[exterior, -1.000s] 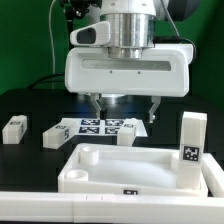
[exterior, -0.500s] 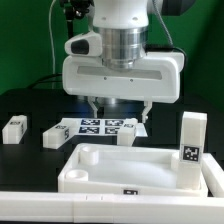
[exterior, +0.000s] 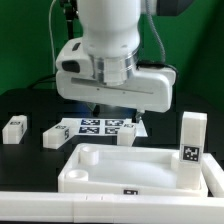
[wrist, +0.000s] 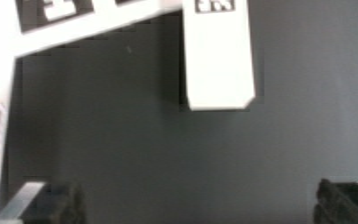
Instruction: Assemble desk
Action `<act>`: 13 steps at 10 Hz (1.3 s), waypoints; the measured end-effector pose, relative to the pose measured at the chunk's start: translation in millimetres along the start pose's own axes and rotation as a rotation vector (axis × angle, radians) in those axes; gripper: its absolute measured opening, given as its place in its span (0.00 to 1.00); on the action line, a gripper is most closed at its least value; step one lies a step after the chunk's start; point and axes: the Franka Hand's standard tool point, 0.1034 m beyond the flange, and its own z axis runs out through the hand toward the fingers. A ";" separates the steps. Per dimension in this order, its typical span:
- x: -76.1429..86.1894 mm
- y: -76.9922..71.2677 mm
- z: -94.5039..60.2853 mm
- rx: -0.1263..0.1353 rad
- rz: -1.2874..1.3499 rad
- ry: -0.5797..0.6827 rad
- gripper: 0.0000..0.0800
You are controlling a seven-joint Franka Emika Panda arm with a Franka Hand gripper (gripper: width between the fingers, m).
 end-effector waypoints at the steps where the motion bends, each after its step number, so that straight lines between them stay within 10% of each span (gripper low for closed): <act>1: 1.5 4.6 3.3 -0.005 0.010 -0.053 0.81; 10: -2.2 -10.0 30.4 0.003 -0.131 0.038 0.81; 13: -16.1 -8.9 42.4 -0.010 -0.145 -0.160 0.81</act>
Offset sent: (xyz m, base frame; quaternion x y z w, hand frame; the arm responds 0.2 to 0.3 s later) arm -0.0139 0.0320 -0.0098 0.0472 0.0360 -0.0460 0.9972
